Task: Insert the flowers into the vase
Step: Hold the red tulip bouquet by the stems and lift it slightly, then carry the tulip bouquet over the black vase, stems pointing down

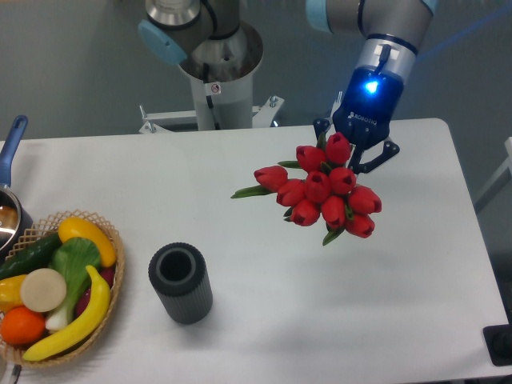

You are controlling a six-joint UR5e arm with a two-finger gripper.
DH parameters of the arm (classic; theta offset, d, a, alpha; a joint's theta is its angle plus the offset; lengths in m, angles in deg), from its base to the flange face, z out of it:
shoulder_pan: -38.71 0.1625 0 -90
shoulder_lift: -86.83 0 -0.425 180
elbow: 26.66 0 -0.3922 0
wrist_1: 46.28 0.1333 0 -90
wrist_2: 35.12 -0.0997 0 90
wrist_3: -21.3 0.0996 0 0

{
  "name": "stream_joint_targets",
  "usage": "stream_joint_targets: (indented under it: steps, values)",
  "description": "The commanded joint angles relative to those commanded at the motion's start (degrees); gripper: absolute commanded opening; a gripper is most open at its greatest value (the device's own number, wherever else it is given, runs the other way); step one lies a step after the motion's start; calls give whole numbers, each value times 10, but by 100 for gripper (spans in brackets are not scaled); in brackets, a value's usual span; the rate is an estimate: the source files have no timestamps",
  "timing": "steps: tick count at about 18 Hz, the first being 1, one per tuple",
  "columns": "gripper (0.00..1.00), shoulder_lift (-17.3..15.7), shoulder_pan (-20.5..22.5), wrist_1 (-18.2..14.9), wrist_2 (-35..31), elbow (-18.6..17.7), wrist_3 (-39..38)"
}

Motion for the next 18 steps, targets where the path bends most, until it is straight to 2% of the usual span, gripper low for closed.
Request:
stream_joint_targets:
  steps: [3, 6, 11, 18]
  values:
    - [18, 13, -8, 11, 82, 3, 3]
    - [18, 22, -26, 13, 124, 4, 12]
    - [17, 35, -51, 15, 238, -4, 43]
    - [17, 73, -135, 15, 279, 15, 64]
